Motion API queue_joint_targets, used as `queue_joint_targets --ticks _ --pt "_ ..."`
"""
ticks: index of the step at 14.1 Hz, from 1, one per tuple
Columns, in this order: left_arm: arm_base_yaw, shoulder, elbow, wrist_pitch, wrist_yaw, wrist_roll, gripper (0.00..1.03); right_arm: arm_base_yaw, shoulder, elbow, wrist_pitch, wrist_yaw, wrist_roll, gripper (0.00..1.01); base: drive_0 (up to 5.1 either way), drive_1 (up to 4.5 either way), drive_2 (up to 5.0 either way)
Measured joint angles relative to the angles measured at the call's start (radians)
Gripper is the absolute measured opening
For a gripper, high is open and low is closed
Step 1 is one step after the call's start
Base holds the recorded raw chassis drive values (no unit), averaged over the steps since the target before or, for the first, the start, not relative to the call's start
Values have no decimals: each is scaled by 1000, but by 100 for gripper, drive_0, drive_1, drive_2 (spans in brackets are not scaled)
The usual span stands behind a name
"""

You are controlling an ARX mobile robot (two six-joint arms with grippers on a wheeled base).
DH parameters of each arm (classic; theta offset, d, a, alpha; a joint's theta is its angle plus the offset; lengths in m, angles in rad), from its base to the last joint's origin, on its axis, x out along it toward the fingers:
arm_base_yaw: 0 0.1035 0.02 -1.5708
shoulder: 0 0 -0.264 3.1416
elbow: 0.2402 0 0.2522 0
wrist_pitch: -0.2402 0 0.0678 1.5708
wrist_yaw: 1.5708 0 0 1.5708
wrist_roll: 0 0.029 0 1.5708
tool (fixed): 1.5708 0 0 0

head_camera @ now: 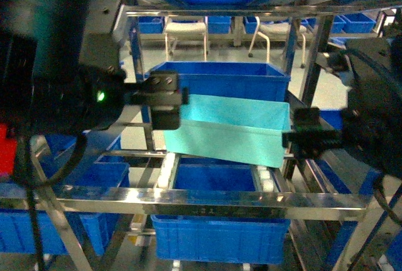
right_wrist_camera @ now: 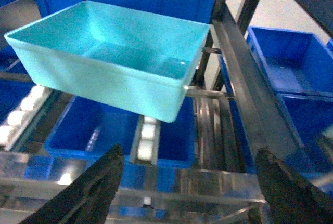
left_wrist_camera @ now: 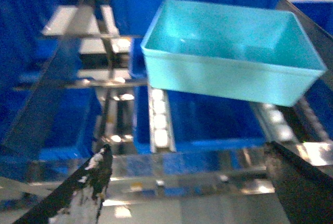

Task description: Organize blue bins on left shelf correctly

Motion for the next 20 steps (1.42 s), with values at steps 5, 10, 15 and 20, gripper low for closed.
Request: queue_joint_targets --ticks 5,10,15,20 --pt "171 -316 -548 745 69 172 12 -144 -373 -462 422 -96 -72 1 0 0 0" --pt "233 -494 -656 679 129 174 2 -189 -622 -550 360 -143 -75 2 0 0 0" --pt "349 -806 -768 461 250 175 2 -307 -925 -676 151 -244 -77 2 0 0 0" --pt "370 -1095 -801 217 268 174 2 -304 -1218 -716 -92 -250 -77 2 0 0 0"
